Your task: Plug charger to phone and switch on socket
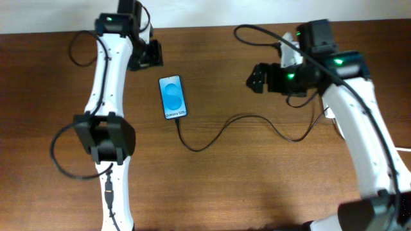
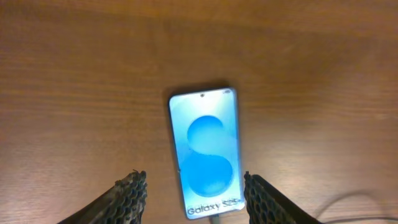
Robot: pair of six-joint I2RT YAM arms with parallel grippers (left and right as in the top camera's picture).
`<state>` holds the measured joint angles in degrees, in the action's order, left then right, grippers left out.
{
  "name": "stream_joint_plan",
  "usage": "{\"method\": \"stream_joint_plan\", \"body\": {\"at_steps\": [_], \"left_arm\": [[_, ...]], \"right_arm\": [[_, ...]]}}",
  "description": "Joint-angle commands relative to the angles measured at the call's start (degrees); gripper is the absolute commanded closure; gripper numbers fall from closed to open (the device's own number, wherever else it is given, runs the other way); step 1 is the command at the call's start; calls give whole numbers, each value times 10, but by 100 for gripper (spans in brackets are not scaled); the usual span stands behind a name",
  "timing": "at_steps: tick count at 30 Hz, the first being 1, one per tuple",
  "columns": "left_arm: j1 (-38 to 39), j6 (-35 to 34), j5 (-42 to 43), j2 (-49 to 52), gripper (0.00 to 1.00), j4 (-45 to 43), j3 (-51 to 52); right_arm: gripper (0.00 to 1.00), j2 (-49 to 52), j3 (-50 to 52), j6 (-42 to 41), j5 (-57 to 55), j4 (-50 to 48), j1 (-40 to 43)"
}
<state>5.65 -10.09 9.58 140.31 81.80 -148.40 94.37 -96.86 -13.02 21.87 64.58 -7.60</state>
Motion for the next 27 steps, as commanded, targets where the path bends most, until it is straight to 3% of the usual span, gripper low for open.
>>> {"method": "stream_joint_plan", "body": {"at_steps": [1,5,7,10,17,27], "left_arm": [[-2,25,1,-89,43,28,-69],[-2,94,62,-142,39,42,-72],[-2,97,63,-150,28,53,-72],[-2,97,61,-150,1,64,-72],[-1,97,61,-150,1,64,-72],[-1,97,61,-150,0,64,-72]], "right_arm": [[2,-57,-32,8,-12,24,45],[1,-109,-32,38,-12,45,125],[1,-128,-32,43,-12,56,181],[1,-140,-32,47,-12,65,273],[1,-86,-32,84,16,14,529],[2,104,-32,94,78,-98,544]]}}
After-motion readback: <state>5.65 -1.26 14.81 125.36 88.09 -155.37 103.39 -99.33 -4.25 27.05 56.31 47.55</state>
